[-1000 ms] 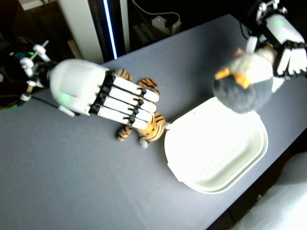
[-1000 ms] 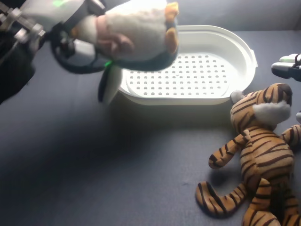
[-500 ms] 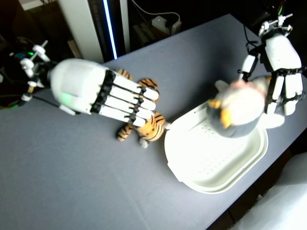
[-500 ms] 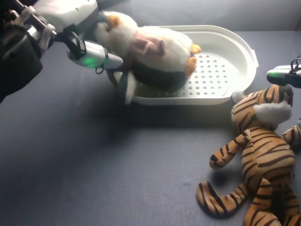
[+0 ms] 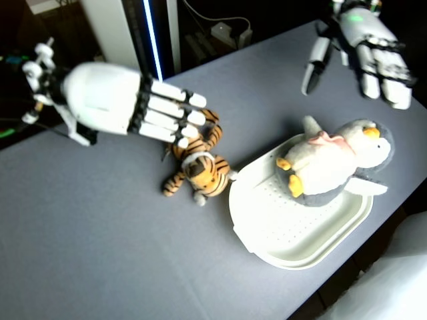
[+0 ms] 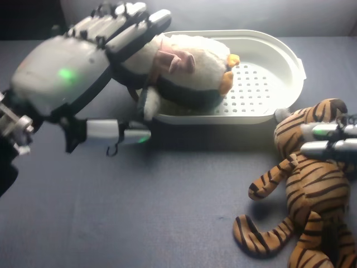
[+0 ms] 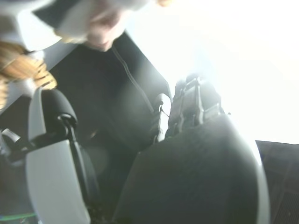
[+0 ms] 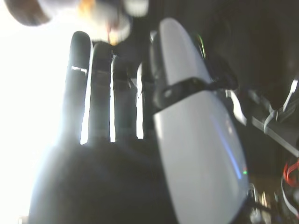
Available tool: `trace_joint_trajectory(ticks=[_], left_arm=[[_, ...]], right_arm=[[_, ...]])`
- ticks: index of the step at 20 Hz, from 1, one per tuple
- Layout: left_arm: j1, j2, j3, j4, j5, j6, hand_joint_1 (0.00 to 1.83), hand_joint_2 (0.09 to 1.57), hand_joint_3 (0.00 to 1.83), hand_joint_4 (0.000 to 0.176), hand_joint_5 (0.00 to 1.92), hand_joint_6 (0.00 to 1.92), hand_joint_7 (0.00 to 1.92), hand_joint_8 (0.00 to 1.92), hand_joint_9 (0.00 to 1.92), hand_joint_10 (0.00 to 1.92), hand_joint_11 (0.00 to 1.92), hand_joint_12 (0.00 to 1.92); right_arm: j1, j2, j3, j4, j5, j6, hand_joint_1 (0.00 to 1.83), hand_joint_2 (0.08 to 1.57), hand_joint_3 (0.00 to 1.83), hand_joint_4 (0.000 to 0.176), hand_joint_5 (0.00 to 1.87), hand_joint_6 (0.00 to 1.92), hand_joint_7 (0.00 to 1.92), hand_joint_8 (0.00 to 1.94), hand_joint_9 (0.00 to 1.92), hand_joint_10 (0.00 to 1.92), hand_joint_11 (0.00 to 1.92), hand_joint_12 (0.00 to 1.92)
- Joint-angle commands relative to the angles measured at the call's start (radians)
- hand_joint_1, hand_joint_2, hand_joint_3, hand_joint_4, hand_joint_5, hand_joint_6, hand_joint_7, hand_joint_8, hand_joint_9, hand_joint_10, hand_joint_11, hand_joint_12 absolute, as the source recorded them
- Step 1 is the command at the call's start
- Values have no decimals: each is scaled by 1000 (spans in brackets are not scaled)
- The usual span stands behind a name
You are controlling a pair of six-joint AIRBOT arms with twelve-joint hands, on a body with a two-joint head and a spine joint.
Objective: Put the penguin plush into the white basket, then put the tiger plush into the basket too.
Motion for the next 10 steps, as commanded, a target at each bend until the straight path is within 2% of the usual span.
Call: trace_joint_trajectory(ticks=[1, 2, 3, 4, 6, 7, 8, 9, 10], left_arm=[[-6, 9, -4, 3, -207, -20, 954, 854, 3, 172, 0, 0, 0, 0, 0, 0, 0, 851], [10, 11, -7, 4, -239, -43, 967, 871, 6, 163, 0, 0, 0, 0, 0, 0, 0, 853], [17, 12, -11, 4, -253, -45, 922, 868, 2, 173, 0, 0, 0, 0, 30, 5, 0, 972], [17, 12, -11, 4, -255, -45, 866, 878, 2, 175, 0, 0, 0, 0, 82, 13, 3, 1110], [23, 17, -11, -3, -260, -46, 906, 893, 6, 176, 0, 0, 0, 0, 68, 4, 0, 1144], [25, 20, -13, -4, -263, -46, 919, 906, 11, 158, 0, 0, 0, 0, 28, 0, 0, 1148], [30, 23, -15, -7, -267, -46, 912, 918, 10, 147, 0, 0, 0, 0, 25, 1, 0, 1123], [33, 24, -17, -11, -270, -46, 912, 918, 10, 147, 0, 0, 0, 0, 25, 1, 0, 1123], [36, 24, -17, -16, -273, -46, 923, 926, 4, 158, 20, 2, 0, 0, 40, 4, 0, 1140]], right_arm=[[16, -11, 2, 8, 41, -4, 1418, 1124, 2, 176, 207, 0, 80, 0, 287, 0, 392, 260], [34, -24, 8, -4, 2, -17, 1446, 1104, 2, 176, 201, 0, 60, 0, 264, 0, 411, 200], [57, -44, 18, -19, -42, -26, 1440, 1124, 11, 176, 205, 2, 48, 0, 245, 0, 403, 176], [72, -59, 27, -32, -71, -27, 1441, 1140, 15, 176, 233, 12, 53, 2, 262, 8, 418, 177], [120, -104, 57, -75, -165, -27, 1430, 1149, 14, 176, 245, 12, 49, 4, 258, 5, 415, 170], [134, -115, 63, -85, -185, -27, 1439, 1141, 5, 176, 326, 12, 108, 6, 329, 14, 456, 189], [146, -126, 71, -91, -195, -27, 1474, 1126, 0, 161, 420, 9, 201, 7, 441, 25, 505, 230], [154, -129, 71, -91, -195, -27, 1474, 1126, 0, 161, 420, 9, 201, 7, 441, 25, 505, 230], [162, -129, 72, -89, -184, -27, 1605, 1229, 0, 63, 526, 785, 436, 1378, 586, 1644, 627, 1279]])
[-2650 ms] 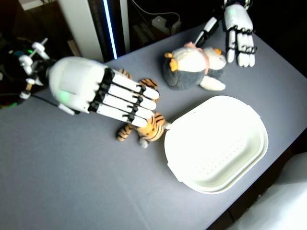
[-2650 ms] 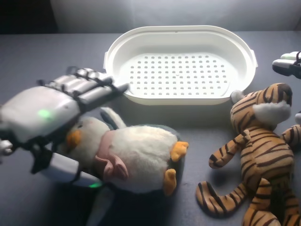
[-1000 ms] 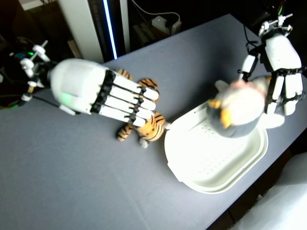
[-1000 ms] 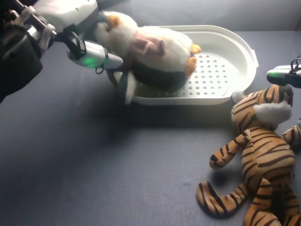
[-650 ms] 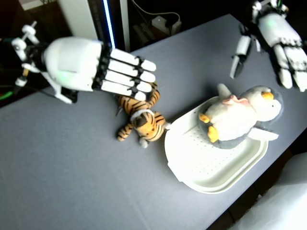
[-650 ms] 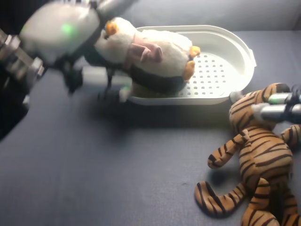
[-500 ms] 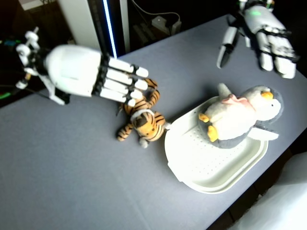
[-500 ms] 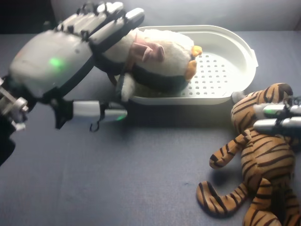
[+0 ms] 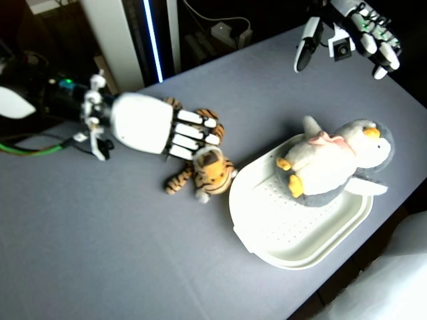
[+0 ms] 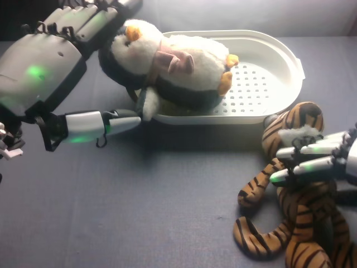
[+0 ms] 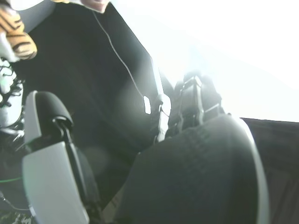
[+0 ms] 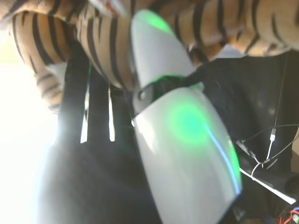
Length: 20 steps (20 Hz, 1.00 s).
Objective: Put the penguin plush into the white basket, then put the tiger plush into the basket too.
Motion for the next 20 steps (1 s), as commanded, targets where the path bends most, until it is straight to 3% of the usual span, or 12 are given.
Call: trace_joint_trajectory(ticks=[1, 2, 3, 5, 7, 8, 11, 14, 16, 18, 19, 20], left_arm=[[-4, 4, -4, 13, -137, -1, 915, 932, 4, 152, 20, 1, 0, 0, 46, 5, 0, 1155], [12, 4, -5, 0, -145, -1, 914, 931, 2, 147, 28, 2, 0, 0, 25, 4, 0, 1122], [19, 5, -7, -6, -151, -3, 904, 929, 1, 142, 29, 1, 0, 0, 25, 4, 0, 1088], [43, 15, -15, -18, -174, -10, 917, 928, 0, 149, 32, 2, 0, 0, 40, 9, 5, 1085], [65, 19, -22, -22, -192, -20, 935, 916, 0, 128, 50, 2, 0, 0, 47, 6, 0, 1131], [70, 17, -23, -22, -196, -28, 913, 912, 0, 118, 51, 2, 0, 0, 37, 1, 0, 1135], [75, 14, -24, -26, -205, -32, 861, 909, 0, 98, 49, 2, 0, 0, 68, 11, 0, 1131], [75, 10, -20, -27, -202, -32, 920, 893, 0, 122, 64, 4, 0, 0, 69, 7, 0, 1106], [80, 10, -21, -26, -202, -38, 925, 881, 0, 101, 62, 1, 0, 0, 68, 4, 0, 1148], [83, 10, -21, -24, -203, -41, 915, 883, 0, 84, 59, 0, 0, 0, 63, 4, 0, 1149], [83, 11, -21, -23, -203, -41, 862, 872, 0, 80, 58, 0, 11, 2, 124, 22, 0, 1204], [83, 10, -20, -22, -203, -41, 859, 864, 0, 74, 71, 2, 23, 3, 131, 18, 0, 1164]], right_arm=[[9, -7, 3, 16, 68, 10, 1481, 1288, 3, 32, 452, 1242, 480, 1587, 602, 1721, 613, 1500], [9, -4, 5, 28, 119, 32, 1459, 1309, 4, 0, 485, 1499, 488, 1647, 585, 1780, 693, 1629], [9, 2, 6, 36, 153, 52, 1207, 1314, 1, 0, 682, 1385, 518, 1729, 565, 1798, 708, 1673], [8, 32, -6, 71, 286, 86, 1171, 1289, 0, 0, 797, 1293, 537, 1681, 582, 1724, 725, 1702], [6, 70, -32, 116, 406, 51, 1128, 1286, 2, 0, 728, 1416, 623, 1549, 641, 1665, 754, 1782], [5, 84, -44, 146, 463, 18, 1144, 1260, 0, 15, 748, 1374, 687, 1459, 706, 1582, 784, 1740], [31, 88, -35, 257, 593, -76, 1316, 1260, 2, 0, 776, 1404, 561, 1393, 672, 1581, 659, 1673], [216, -2, 81, 288, 461, -100, 1208, 1224, 2, 0, 814, 1109, 758, 1549, 705, 1766, 746, 1895], [348, -76, 172, 263, 294, -100, 1194, 1213, 0, 0, 849, 1315, 751, 1280, 666, 1250, 553, 1499], [440, -138, 245, 217, 139, -100, 1331, 1190, 0, 0, 720, 1412, 801, 1326, 636, 1446, 583, 1626], [473, -167, 279, 192, 65, -100, 1204, 1209, 1, 0, 788, 1209, 783, 1400, 622, 1278, 571, 1502], [485, -183, 298, 181, 20, -100, 1282, 1092, 0, 0, 639, 613, 548, 955, 495, 1099, 428, 1403]])
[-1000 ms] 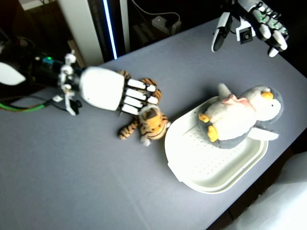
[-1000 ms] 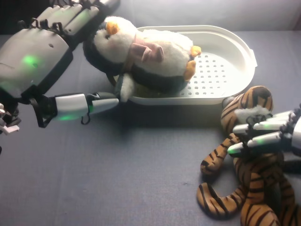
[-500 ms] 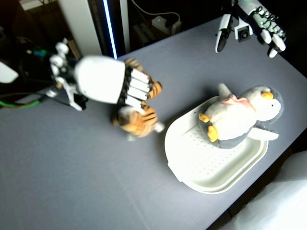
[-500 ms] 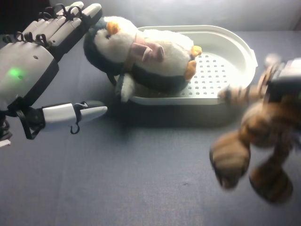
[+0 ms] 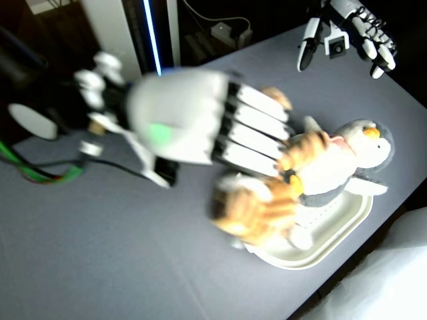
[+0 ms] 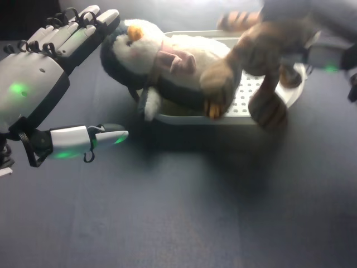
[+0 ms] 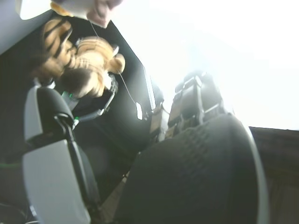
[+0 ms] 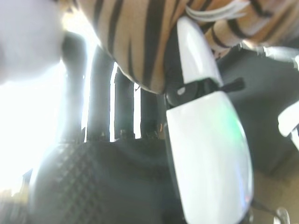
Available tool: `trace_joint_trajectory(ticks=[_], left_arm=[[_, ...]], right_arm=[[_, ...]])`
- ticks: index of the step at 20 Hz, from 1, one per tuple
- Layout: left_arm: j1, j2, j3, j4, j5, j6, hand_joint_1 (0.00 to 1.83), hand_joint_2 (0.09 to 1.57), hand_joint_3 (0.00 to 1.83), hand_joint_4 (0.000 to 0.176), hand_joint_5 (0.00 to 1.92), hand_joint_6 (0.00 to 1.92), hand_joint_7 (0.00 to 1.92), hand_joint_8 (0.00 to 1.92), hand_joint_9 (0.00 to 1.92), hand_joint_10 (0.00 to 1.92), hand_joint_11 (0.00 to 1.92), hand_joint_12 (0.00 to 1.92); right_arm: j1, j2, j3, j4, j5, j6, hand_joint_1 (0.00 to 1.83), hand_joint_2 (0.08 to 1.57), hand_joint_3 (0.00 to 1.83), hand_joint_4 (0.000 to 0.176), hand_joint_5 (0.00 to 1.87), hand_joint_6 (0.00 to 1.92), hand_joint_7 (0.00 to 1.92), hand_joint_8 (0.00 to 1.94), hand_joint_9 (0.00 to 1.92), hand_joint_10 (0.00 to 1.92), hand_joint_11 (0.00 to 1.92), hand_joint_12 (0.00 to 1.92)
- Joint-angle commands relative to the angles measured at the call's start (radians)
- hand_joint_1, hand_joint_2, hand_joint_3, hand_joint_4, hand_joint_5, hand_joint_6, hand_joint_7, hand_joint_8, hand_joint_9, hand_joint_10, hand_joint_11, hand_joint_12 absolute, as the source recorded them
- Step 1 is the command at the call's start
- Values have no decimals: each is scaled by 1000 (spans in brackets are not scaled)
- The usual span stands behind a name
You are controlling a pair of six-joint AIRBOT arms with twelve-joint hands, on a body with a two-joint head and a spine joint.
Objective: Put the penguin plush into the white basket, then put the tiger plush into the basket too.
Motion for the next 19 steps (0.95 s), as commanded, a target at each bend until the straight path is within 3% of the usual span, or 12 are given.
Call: trace_joint_trajectory(ticks=[1, 2, 4, 5, 6, 8, 11, 12, 14, 16, 18, 19], left_arm=[[-13, -4, 1, 21, -128, -4, 857, 872, 0, 74, 75, 3, 5, 0, 126, 13, 0, 1161], [-13, -4, 0, 23, -131, -5, 927, 882, 1, 76, 96, 5, 0, 0, 77, 4, 0, 1074], [-6, -1, -4, 18, -139, -5, 950, 888, 2, 101, 97, 1, 0, 0, 60, 1, 0, 974], [0, 0, -5, 12, -144, -8, 957, 891, 2, 109, 98, 0, 0, 0, 54, 1, 0, 942], [9, 1, -6, 4, -151, -13, 945, 887, 0, 77, 113, 2, 2, 0, 59, 2, 0, 896], [20, 0, -6, -3, -167, -24, 844, 885, 0, 80, 81, 0, 10, 1, 85, 10, 0, 962], [33, -2, -5, -7, -220, -71, 989, 894, 1, 78, 65, 4, 0, 0, 3, 2, 0, 454], [48, -4, -6, -12, -257, -93, 909, 903, 4, 116, 14, 0, 0, 0, 0, 0, 0, 479], [74, -6, -14, -14, -316, -118, 911, 897, 1, 153, 0, 0, 0, 0, 0, 0, 0, 367], [90, -5, -23, -8, -371, -143, 887, 909, 9, 140, 0, 0, 0, 0, 0, 0, 0, 455], [91, -15, -15, -1, -396, -177, 858, 972, 6, 117, 0, 0, 0, 0, 0, 0, 0, 54], [91, -17, -15, 0, -405, -178, 591, 1008, 19, 113, 0, 0, 0, 0, 0, 0, 13, 18]], right_arm=[[15, 9, 8, 27, 73, 3, 1156, 1085, 0, 0, 416, 173, 407, 371, 362, 600, 201, 1113], [12, 10, 5, 27, 70, 3, 1017, 1123, 3, 54, 182, 34, 228, 98, 233, 226, 39, 816], [1, 13, 0, 30, 70, 3, 895, 1180, 5, 130, 13, 0, 23, 3, 56, 15, 1, 321], [0, 13, -2, 33, 71, 3, 785, 1199, 6, 138, 2, 0, 4, 0, 10, 2, 0, 63], [-1, 18, -14, 46, 93, 3, 667, 1205, 7, 153, 0, 0, 0, 0, 1, 0, 0, 12], [-48, 37, -59, 104, 209, 3, 754, 1309, 13, 173, 0, 0, 0, 0, 0, 0, 0, 0], [-155, 129, -155, 195, 453, 3, 753, 1342, 9, 176, 0, 0, 0, 0, 0, 0, 0, 0], [-203, 157, -193, 230, 558, 4, 759, 1341, 7, 176, 0, 0, 0, 0, 0, 0, 0, 0], [-274, 182, -233, 276, 709, 12, 734, 1247, 0, 176, 0, 0, 0, 0, 0, 0, 0, 0], [-347, 195, -265, 312, 863, 20, 661, 1188, 0, 81, 31, 2, 135, 12, 138, 20, 112, 60], [-391, 201, -288, 318, 950, 19, 520, 1222, 1, 48, 57, 1, 251, 7, 244, 8, 22, 648], [-398, 201, -297, 317, 954, 19, 595, 1213, 0, 58, 100, 3, 242, 1, 256, 4, 4, 839]])
